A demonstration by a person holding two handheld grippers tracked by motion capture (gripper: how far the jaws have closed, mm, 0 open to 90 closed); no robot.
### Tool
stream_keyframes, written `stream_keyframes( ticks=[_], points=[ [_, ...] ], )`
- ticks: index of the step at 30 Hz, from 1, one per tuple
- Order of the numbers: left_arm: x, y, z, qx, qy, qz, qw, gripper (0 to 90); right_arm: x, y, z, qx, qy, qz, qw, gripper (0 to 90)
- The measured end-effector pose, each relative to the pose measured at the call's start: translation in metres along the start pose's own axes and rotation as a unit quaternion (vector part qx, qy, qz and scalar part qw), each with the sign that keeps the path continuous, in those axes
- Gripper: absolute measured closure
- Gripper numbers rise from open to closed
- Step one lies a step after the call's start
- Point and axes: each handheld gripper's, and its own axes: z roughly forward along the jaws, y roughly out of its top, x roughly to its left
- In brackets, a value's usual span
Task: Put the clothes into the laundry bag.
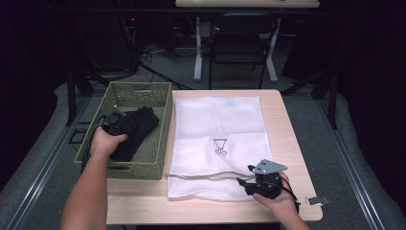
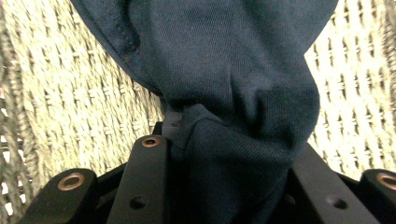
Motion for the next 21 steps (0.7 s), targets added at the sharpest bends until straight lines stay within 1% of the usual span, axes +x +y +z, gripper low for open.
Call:
stream_keyframes(
  ticks=[2, 7, 9, 12, 13, 16, 18, 19, 21],
  points=[
    [0.001, 0.0, -0.004, -0.009, -0.008, -0.008, 0.9999, 68.5, 0.0, 0.0, 0.0, 0.0, 0.0, 0.0, 1.0, 36.9],
    [0.003, -0.002, -0.011, -0.022, -0.009, -0.009, 0.9997, 68.6, 0.0, 0.0, 0.0, 0.0, 0.0, 0.0, 1.0, 36.9],
    [0.004, -0.002, -0.014, -0.031, -0.007, -0.01, 0.9994, 68.7, 0.0, 0.0, 0.0, 0.0, 0.0, 0.0, 1.0, 36.9],
    [0.004, -0.001, -0.021, -0.033, -0.004, -0.004, 0.9995, 68.8, 0.0, 0.0, 0.0, 0.0, 0.0, 0.0, 1.0, 36.9],
    [0.003, 0.0, -0.024, -0.036, -0.006, -0.003, 0.9993, 68.8, 0.0, 0.0, 0.0, 0.0, 0.0, 0.0, 1.0, 36.9],
    [0.001, 0.001, -0.032, -0.045, -0.001, 0.002, 0.999, 68.9, 0.0, 0.0, 0.0, 0.0, 0.0, 0.0, 1.0, 36.9],
    [0.001, 0.001, -0.037, -0.056, -0.007, -0.002, 0.9984, 68.9, 0.0, 0.0, 0.0, 0.0, 0.0, 0.0, 1.0, 36.9],
    [0.001, 0.002, -0.039, -0.056, -0.008, -0.003, 0.9984, 68.9, 0.0, 0.0, 0.0, 0.0, 0.0, -0.001, 1.0, 36.9],
    [0.0, 0.002, -0.044, -0.056, -0.003, 0.003, 0.9984, 68.9, 0.0, 0.0, 0.0, 0.0, -0.001, -0.001, 1.0, 36.9]
  ],
)
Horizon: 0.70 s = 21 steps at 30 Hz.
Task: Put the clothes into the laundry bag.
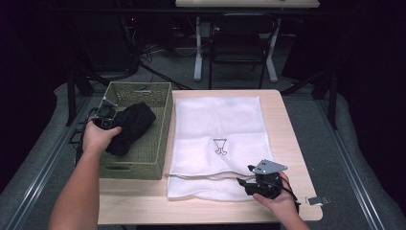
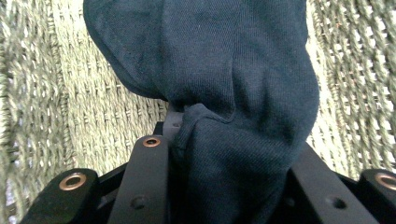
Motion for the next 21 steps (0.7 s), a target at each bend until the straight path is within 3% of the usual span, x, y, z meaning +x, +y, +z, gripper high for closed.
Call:
stream_keyframes(
  ticks=[21],
  points=[
    [-0.002, 0.006, -0.044, -0.045, -0.001, -0.001, 0.999, 69.4, 0.0, 0.0, 0.0, -0.001, 0.0, 0.0, 1.0, 37.0]
  ],
)
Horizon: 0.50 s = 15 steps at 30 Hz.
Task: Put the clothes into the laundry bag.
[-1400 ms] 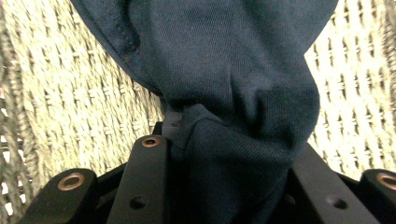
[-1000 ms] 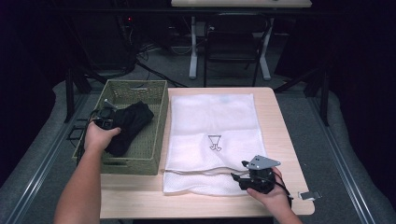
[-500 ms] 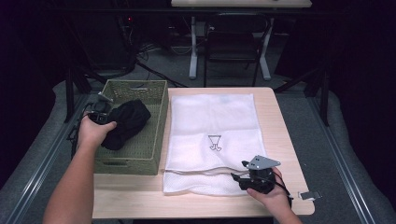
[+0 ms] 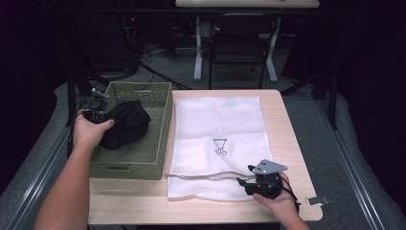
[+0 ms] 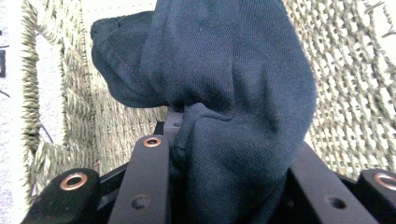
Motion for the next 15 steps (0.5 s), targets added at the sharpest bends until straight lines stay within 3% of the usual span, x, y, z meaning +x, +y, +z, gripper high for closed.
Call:
stream_keyframes(
  ticks=[9, 15],
  points=[
    [-0.003, 0.003, -0.014, -0.02, -0.001, -0.002, 0.9998, 69.4, 0.0, 0.0, 0.0, 0.0, 0.0, -0.001, 1.0, 36.9],
    [-0.005, 0.005, -0.021, -0.022, 0.0, 0.009, 0.9997, 69.4, 0.0, 0.0, 0.0, 0.0, 0.0, -0.002, 1.0, 36.9]
  ],
)
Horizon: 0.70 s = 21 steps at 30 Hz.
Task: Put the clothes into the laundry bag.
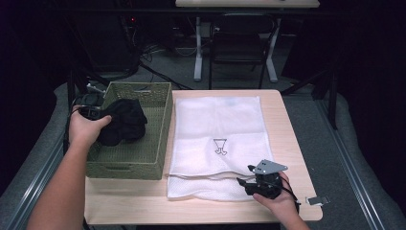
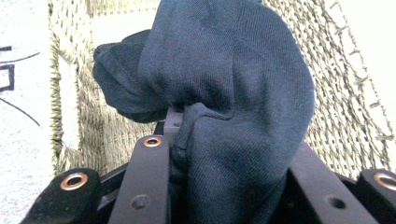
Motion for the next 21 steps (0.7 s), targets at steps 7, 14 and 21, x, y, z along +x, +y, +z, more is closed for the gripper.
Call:
stream_keyframes(
  ticks=[7, 14, 21],
  points=[
    [-0.004, 0.003, -0.008, -0.008, 0.0, 0.004, 1.0, 69.4, 0.0, 0.0, 0.0, 0.0, 0.0, 0.0, 1.0, 37.0],
    [-0.005, 0.003, -0.015, -0.016, -0.001, 0.006, 0.9999, 69.4, 0.0, 0.0, 0.0, -0.001, 0.001, -0.001, 1.0, 37.0],
    [-0.005, 0.002, -0.02, -0.019, -0.003, 0.009, 0.9998, 69.4, 0.001, 0.0, 0.0, 0.0, 0.001, -0.001, 1.0, 37.0]
  ],
)
